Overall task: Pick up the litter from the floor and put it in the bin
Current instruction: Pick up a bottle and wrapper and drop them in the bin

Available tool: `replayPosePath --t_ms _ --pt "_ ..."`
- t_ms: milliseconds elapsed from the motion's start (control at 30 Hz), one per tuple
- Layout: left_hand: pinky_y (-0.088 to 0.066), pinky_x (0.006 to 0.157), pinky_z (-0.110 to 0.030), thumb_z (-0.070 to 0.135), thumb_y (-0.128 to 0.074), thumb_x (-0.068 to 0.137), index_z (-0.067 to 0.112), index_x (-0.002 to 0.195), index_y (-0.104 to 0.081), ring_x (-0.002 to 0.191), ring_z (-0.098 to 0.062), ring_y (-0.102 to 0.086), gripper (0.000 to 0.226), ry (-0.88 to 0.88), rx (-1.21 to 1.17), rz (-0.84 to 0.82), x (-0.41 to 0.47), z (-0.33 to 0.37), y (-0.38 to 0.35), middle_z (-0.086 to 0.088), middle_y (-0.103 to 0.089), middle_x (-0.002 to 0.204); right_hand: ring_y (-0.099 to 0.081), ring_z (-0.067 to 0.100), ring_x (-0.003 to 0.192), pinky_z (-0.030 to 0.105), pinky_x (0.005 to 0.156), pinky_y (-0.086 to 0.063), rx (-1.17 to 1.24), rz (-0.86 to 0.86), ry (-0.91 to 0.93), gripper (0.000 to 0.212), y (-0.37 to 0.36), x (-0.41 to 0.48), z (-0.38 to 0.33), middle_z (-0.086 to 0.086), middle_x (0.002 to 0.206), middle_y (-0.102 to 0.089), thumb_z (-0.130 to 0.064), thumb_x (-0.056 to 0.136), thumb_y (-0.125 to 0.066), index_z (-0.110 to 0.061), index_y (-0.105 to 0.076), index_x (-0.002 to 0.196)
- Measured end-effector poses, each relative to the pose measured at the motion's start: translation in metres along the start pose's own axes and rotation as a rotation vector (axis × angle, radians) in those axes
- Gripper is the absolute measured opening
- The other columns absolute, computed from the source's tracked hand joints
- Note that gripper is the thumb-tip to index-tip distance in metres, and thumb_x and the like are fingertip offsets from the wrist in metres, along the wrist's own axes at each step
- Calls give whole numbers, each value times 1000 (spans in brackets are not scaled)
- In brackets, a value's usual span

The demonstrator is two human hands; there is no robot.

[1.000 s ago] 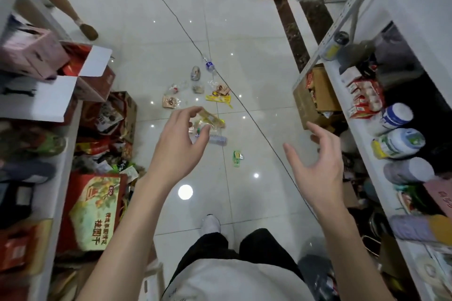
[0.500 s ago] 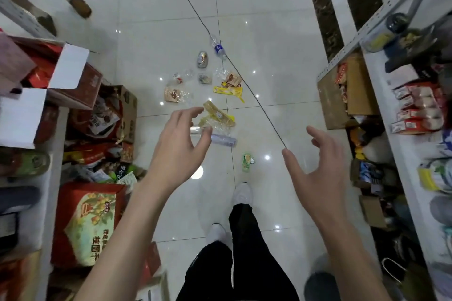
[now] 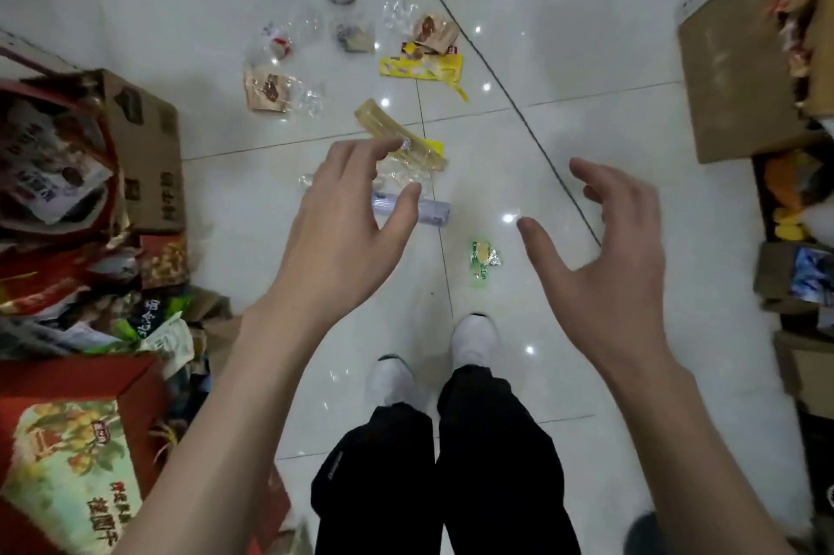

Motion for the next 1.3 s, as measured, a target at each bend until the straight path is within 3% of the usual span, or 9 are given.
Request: replayPosePath --t_ms 167,400,633,900,1000,1167,1300 --pt "-44 99 -35 33 -57 94 20 134 -52 115 -17 -55 42 -80 35 -54 35 -102 -109 1 -54 128 -47 23 129 40 108 -41 -130 -3 78 58 -98 3 108 14 135 -48 -29 89 -74 -9 -52 138" --pt "-45 98 -41 38 -54 94 19 135 -50 116 -22 -54 45 -171 105 -128 85 -221 -239 -4 -51 131 -44 22 131 41 109 -39 -191 -18 41 58 -214 0 249 13 137 -46 -33 89 -71 -11 -51 139" --pt "-41 102 -45 43 -54 90 15 140 -47 122 -33 -48 58 -246 264 -240 112 -282 -326 -14 -48 135 -46 26 128 45 106 -41 -223 -49 -1 59 -290 -6 353 14 138 -46 -36 89 -68 -11 -51 140" --pt "-32 105 -50 52 -59 77 15 139 -46 124 -41 -43 74 -314 506 -350 128 -318 -386 -19 -45 138 -48 31 122 47 100 -43 -331 -102 -59 64 -331 -16 409 16 140 -45 -40 85 -69 -15 -49 141" --pt "-30 104 -49 39 -68 79 15 141 -44 124 -42 -42 71 -332 561 -344 130 -324 -400 -20 -44 138 -47 33 123 48 101 -43 -374 -113 -75 65 -343 -12 416 15 141 -43 -40 85 -70 -17 -49 141" --pt "-31 98 -47 19 -67 80 18 144 -40 120 -41 -43 69 -356 657 -293 133 -326 -413 -21 -44 135 -48 39 121 51 96 -42 -489 -131 -65 66 -360 -6 424 18 140 -44 -44 84 -71 -17 -50 141" --pt "-33 92 -48 23 -67 82 17 147 -35 115 -40 -45 73 -359 697 -289 127 -328 -419 -21 -46 132 -46 41 120 51 94 -43 -547 -168 -63 65 -369 -6 431 20 139 -44 -43 84 -71 -17 -51 140"
Point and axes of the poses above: each hand's wrist, its own x-axis towards the middle knuckle, its own y-axis out of the back of the hand, z = x × y, the point moved 2 cm from there along x, towards the middle knuckle
